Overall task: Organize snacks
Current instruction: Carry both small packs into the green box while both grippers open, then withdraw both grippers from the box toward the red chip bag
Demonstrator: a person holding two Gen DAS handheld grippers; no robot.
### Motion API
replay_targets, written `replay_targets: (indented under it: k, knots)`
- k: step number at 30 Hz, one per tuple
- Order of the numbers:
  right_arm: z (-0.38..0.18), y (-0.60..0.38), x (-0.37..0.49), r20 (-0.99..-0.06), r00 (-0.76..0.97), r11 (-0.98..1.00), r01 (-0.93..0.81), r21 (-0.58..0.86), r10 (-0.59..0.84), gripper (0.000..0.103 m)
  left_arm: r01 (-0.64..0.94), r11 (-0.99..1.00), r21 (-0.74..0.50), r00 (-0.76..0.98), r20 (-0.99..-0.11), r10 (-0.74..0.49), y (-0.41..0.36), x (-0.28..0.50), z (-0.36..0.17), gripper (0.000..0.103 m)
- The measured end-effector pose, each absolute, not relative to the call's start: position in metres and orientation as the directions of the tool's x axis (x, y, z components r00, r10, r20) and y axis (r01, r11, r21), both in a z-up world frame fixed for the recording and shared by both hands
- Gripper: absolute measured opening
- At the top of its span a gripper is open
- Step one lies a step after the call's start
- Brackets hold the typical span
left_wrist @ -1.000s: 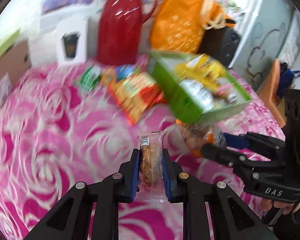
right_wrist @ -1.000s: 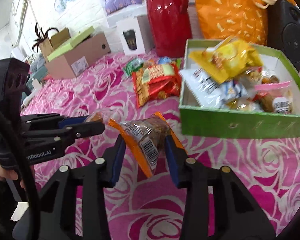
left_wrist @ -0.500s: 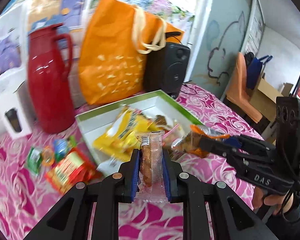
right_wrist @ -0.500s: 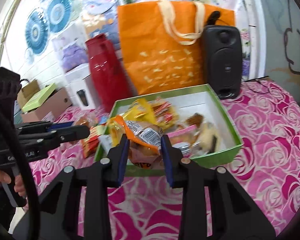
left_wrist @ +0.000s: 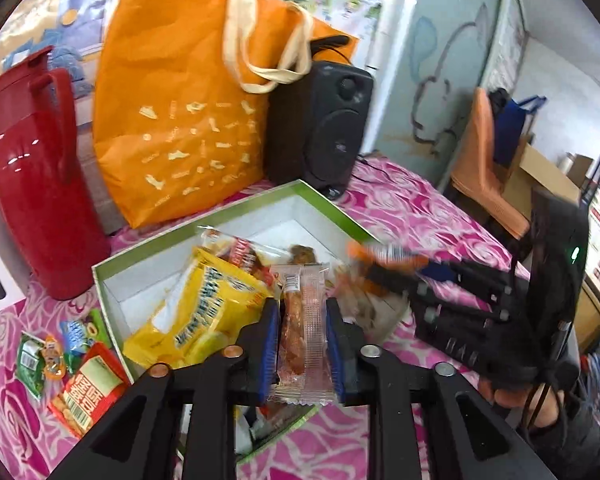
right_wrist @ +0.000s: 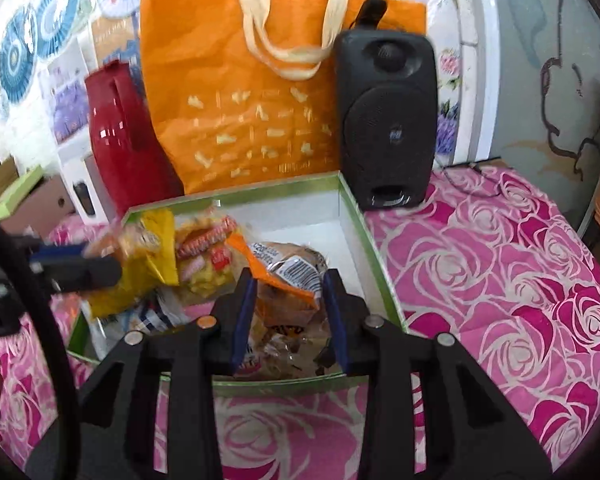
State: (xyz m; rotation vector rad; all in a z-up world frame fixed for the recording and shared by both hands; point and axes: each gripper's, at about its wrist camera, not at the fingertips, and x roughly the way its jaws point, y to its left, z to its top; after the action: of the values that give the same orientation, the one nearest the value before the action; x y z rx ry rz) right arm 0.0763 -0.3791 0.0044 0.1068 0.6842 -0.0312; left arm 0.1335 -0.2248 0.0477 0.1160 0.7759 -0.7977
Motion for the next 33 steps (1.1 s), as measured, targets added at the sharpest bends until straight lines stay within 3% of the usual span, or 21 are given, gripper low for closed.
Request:
replay_targets:
  k: [1,2,3,6,10,23,31,33]
  knots:
    - [0.001,-0.378,0.076,-0.645,0.764,0.995,0.051,0.087,0.017,0.070,0.661,0.727,-0.183,0.458,-0.670,-0.585,-0.223,0.135,0.046,0.068]
    - [-0.004,-0.375,0.075,-0.655,0.756,0.996,0.043,0.076,0.017,0.078,0.644,0.743,-0.182,0.476,-0.664,-0.576,-0.220,0.134,0.046,0.092]
    - [-0.007,-0.372,0.072,-0.650,0.760,0.997,0.040,0.061,0.010,0.085,0.631,0.755,-0.181,0.506,-0.642,-0.577,-0.214,0.131,0.047,0.093]
    - [-0.011,-0.367,0.065,-0.645,0.764,0.997,0.037,0.066,0.015,0.087,0.616,0.769,-0.170,0.524,-0.640,-0.562,-0.208,0.131,0.048,0.094]
    - [-0.003,-0.363,0.061,-0.634,0.773,0.996,0.053,0.068,0.002,0.097,0.577,0.808,-0.120,0.559,-0.663,-0.498,-0.203,0.131,0.048,0.094]
    - [0.048,-0.329,0.039,-0.561,0.828,0.998,0.025,0.057,0.011,0.102,0.548,0.825,-0.137,0.610,-0.609,-0.507,-0.165,0.111,0.073,0.094]
    - [0.051,-0.275,0.031,-0.562,0.822,0.995,-0.068,0.071,0.096,0.102,0.479,0.868,-0.128,0.684,-0.565,-0.461,-0.107,0.098,0.088,0.094]
    - [0.048,-0.260,0.031,-0.569,0.811,0.991,-0.103,0.086,0.134,0.102,0.438,0.891,-0.122,0.708,-0.563,-0.426,-0.085,0.098,0.087,0.102]
